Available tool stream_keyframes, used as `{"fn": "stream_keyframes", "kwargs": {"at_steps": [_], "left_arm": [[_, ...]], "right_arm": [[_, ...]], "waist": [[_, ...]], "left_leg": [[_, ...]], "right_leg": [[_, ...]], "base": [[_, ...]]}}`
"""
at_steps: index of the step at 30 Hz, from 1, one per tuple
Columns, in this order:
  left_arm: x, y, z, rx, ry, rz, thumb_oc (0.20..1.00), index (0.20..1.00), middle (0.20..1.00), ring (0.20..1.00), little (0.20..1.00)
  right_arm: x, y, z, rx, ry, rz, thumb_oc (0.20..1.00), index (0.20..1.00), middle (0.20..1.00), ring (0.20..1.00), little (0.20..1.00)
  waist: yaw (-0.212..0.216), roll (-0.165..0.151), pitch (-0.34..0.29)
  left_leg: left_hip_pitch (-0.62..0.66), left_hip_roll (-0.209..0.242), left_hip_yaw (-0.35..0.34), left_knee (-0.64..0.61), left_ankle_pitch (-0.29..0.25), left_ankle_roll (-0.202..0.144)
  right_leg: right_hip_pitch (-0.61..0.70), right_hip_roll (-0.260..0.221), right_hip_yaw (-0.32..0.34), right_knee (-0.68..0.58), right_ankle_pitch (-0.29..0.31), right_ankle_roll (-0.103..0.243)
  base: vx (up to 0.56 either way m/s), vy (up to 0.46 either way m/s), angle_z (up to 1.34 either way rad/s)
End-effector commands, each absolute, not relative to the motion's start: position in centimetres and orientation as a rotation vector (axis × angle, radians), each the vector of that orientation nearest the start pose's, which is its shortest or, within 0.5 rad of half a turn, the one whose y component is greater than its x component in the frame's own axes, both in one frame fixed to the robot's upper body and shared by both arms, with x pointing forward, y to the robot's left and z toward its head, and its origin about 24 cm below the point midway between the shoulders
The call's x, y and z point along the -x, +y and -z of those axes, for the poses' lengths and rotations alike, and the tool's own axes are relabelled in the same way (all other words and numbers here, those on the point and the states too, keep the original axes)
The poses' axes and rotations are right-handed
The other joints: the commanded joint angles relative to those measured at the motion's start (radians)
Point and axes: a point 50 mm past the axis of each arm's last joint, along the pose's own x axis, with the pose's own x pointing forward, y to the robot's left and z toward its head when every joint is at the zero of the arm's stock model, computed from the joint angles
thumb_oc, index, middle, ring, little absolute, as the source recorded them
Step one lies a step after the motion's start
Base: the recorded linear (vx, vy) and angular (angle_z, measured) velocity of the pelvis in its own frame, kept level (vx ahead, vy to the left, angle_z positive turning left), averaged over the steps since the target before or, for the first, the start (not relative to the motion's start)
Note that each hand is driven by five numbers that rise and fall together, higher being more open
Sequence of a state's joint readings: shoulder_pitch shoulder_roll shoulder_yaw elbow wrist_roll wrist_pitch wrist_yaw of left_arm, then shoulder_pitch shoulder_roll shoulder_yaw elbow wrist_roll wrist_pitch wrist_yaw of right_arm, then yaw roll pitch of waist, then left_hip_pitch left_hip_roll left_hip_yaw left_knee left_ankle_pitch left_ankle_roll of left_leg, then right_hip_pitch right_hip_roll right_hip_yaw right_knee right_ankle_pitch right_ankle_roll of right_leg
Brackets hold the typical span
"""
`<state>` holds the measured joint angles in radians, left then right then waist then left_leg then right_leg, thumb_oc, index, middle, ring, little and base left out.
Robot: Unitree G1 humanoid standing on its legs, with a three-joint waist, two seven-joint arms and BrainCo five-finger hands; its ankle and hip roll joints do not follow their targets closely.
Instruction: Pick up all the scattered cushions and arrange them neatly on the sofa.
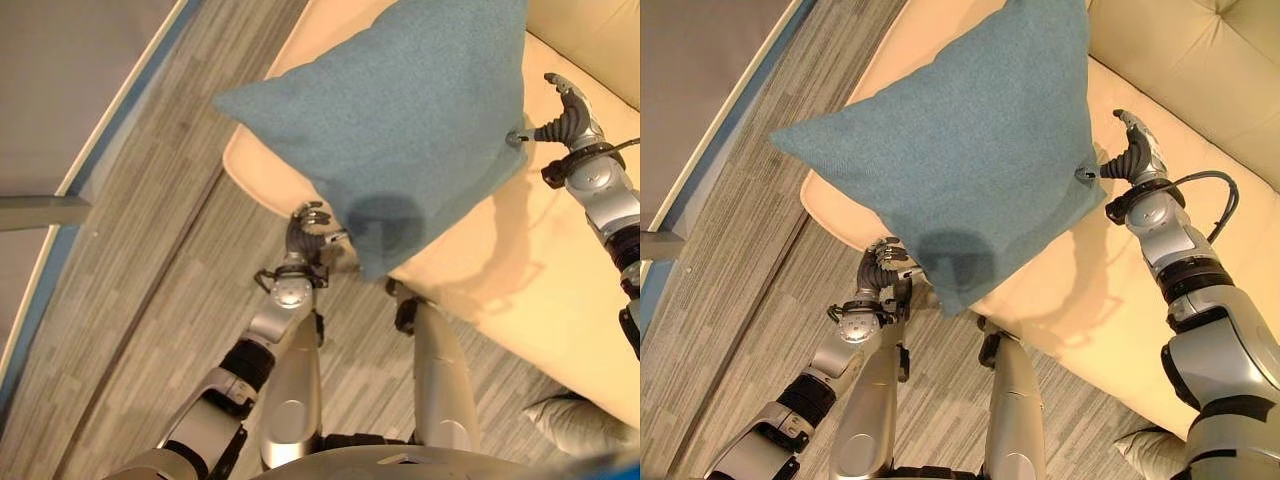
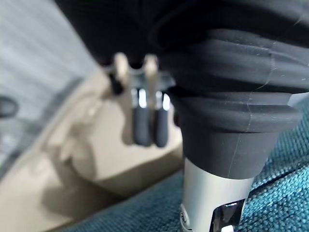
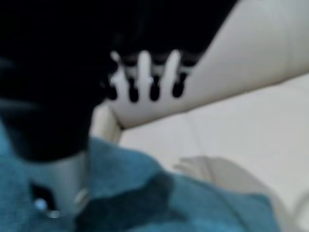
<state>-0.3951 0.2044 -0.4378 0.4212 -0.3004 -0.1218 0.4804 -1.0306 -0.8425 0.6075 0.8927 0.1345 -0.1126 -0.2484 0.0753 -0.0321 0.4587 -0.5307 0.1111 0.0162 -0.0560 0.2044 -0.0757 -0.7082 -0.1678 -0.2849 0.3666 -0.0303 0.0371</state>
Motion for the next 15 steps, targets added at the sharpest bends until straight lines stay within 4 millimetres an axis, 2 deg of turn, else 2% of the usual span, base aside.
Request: {"fn": "stream_keyframes", "kwargs": {"at_steps": [1,3,6,12,15], "left_arm": [[-31.9,2.0,-11.8,-0.043,-0.29,0.281,1.0,1.0,1.0,1.0,1.0],[-31.7,1.6,-12.5,-0.03,-0.321,0.301,1.0,1.0,1.0,1.0,1.0],[-31.6,1.4,-13.0,-0.014,-0.339,0.308,1.0,1.0,1.0,1.0,1.0],[-31.5,1.1,-15.7,0.061,-0.435,0.253,1.0,1.0,1.0,1.0,1.0],[-31.4,0.9,-16.4,0.089,-0.466,0.23,1.0,1.0,1.0,1.0,1.0]], "right_arm": [[-38.4,-27.8,-26.9,0.944,-0.36,0.304,1.0,1.0,1.0,1.0,1.0],[-38.7,-27.0,-27.8,0.957,-0.384,0.286,1.0,1.0,1.0,1.0,1.0],[-38.9,-26.3,-28.1,0.943,-0.401,0.271,1.0,1.0,1.0,1.0,1.0],[-39.6,-20.8,-27.7,0.922,-0.483,0.065,1.0,1.0,1.0,1.0,1.0],[-39.6,-18.8,-27.2,0.866,-0.511,-0.001,1.0,1.0,1.0,1.0,1.0]], "waist": [[-0.007,-0.037,-0.003],[0.0,-0.031,-0.002],[0.004,-0.024,0.0],[0.015,-0.001,0.001],[0.016,0.003,0.002]], "left_leg": [[0.126,0.064,0.021,-0.031,-0.016,-0.137],[0.119,0.059,0.019,-0.031,-0.015,-0.138],[0.113,0.057,0.017,-0.031,-0.013,-0.14],[0.102,0.053,0.014,-0.031,-0.01,-0.142],[0.102,0.052,0.013,-0.031,-0.01,-0.143]], "right_leg": [[0.052,0.025,0.05,-0.126,0.085,0.083],[0.045,0.021,0.052,-0.13,0.088,0.084],[0.04,0.019,0.052,-0.135,0.09,0.086],[0.017,0.011,0.056,-0.127,0.092,0.088],[0.013,0.008,0.059,-0.122,0.091,0.088]], "base": [[-0.01,0.001,0.04],[0.0,0.0,0.0],[0.0,0.0,0.0],[0.0,-0.002,-0.04],[0.0,0.0,0.0]]}}
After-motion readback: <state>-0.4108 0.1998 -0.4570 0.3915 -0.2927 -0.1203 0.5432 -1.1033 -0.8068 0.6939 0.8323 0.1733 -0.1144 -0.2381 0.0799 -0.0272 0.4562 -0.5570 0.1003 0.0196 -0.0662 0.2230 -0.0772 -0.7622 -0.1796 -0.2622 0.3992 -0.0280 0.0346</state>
